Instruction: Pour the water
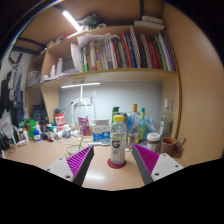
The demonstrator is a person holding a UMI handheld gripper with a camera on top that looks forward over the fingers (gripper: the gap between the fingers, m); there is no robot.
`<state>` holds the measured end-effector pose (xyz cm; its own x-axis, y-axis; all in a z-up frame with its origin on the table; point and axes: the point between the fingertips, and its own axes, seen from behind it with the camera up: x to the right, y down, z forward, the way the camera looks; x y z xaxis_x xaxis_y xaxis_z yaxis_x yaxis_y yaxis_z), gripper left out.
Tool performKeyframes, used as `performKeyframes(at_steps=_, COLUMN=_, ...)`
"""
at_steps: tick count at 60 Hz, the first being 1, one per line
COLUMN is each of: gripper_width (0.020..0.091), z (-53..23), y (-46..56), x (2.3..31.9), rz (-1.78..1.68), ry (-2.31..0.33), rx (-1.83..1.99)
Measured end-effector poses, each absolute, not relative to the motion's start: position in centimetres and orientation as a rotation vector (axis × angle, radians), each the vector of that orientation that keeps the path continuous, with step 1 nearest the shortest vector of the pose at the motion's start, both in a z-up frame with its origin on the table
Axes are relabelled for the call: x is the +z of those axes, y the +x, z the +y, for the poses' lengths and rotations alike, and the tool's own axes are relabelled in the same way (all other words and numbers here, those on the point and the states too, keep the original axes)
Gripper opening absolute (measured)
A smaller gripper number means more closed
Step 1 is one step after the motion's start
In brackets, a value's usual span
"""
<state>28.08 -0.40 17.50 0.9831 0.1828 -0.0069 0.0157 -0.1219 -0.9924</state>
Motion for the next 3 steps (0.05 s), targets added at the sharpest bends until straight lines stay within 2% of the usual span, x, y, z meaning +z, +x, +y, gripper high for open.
performKeyframes(at_steps=3, gripper_width=0.0843, z=-2.4, y=27.8, x=17.9, rz=-0.169, ry=-1.688, rx=0.139)
